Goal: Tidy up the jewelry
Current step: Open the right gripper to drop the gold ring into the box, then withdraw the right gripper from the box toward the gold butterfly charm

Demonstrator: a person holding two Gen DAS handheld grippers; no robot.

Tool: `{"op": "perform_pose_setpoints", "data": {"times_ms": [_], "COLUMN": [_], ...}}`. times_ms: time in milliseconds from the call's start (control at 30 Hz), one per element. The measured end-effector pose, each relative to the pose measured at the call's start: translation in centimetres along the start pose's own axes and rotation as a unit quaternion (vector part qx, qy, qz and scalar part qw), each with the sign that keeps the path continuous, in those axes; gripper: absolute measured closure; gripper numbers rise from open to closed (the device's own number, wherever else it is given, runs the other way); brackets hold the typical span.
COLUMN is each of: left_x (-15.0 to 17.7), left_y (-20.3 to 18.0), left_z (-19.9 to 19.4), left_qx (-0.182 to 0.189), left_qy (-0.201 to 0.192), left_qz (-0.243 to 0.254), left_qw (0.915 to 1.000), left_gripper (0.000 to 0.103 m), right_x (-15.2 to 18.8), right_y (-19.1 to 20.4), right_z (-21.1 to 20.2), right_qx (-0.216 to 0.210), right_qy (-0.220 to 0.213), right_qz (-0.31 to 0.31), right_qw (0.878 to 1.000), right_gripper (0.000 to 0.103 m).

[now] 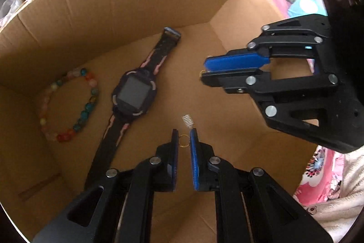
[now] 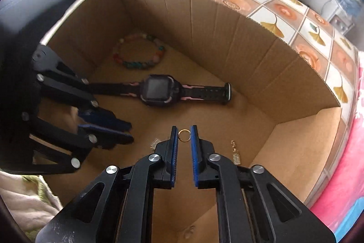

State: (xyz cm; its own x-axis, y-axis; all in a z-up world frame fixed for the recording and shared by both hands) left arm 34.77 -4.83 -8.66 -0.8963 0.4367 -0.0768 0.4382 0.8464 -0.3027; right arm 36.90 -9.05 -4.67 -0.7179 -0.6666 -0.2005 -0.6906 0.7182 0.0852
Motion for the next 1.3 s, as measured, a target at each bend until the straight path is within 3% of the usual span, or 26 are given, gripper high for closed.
{"op": "perform_pose_setpoints", "data": {"times_ms": [100, 200, 400, 533, 633, 733, 833, 933, 1067, 1167, 1300], "left_x": [0.2, 0.3, 0.6, 0.7, 2.7, 4.9, 7.9, 11.3, 15.8, 17.6, 18.9], "left_y": [-0.2, -0.3, -0.2, -0.3, -1.5, -3.1, -4.2, -4.7, -4.9, -4.9, -4.7], "left_z": [0.0, -0.2, -1.0, -3.0, -6.0, -9.9, -12.8, -13.8, -12.9, -10.7, -6.5], "left_qx": [-0.002, -0.005, -0.015, -0.031, -0.033, -0.015, -0.009, -0.004, 0.046, 0.081, 0.060], "left_qy": [-0.001, -0.007, -0.028, -0.070, -0.119, -0.177, -0.233, -0.272, -0.301, -0.302, -0.289], "left_qz": [-0.002, -0.002, 0.001, 0.010, 0.020, 0.037, 0.063, 0.070, 0.044, 0.008, -0.024], "left_qw": [1.0000, 1.0000, 0.9995, 0.9970, 0.9921, 0.9834, 0.9704, 0.9599, 0.9515, 0.9499, 0.9553], "left_gripper": [0.092, 0.083, 0.082, 0.082, 0.082, 0.068, 0.048, 0.040, 0.031, 0.028, 0.028], "right_x": [-0.2, -0.4, -0.4, 0.2, 1.0, 3.4, 6.2, 10.3, 14.8, 17.0, 19.0], "right_y": [0.0, -0.3, -1.1, -1.6, -1.6, -0.8, 0.7, 2.5, 4.2, 4.8, 5.4], "right_z": [-0.4, -0.6, -2.2, -5.1, -8.2, -13.0, -15.8, -17.1, -14.5, -10.8, -5.1], "right_qx": [0.009, 0.006, 0.002, -0.012, -0.022, -0.048, -0.064, -0.066, -0.074, -0.092, -0.081], "right_qy": [-0.010, -0.017, -0.048, -0.092, -0.138, -0.213, -0.267, -0.302, -0.322, -0.301, -0.241], "right_qz": [-0.004, 0.006, 0.022, 0.037, 0.050, 0.075, 0.083, 0.089, 0.130, 0.176, 0.232], "right_qw": [1.000, 1.000, 0.999, 0.995, 0.989, 0.973, 0.958, 0.947, 0.935, 0.933, 0.939], "right_gripper": [0.090, 0.088, 0.088, 0.084, 0.078, 0.057, 0.053, 0.049, 0.049, 0.049, 0.048]}}
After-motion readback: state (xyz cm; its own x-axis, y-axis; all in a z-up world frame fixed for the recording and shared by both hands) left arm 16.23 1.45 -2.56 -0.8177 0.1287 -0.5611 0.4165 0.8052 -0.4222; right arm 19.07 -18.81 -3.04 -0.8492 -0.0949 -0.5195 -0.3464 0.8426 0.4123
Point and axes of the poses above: each gripper's, at about its wrist camera, not at the fingertips, and z roughly the way its jaws point, y to its left, x to its underside, the point moved 9 cm from there along z, roughly the way its jaws point, and after that the axes turned 6 degrees about y, right-handed, at the moved point
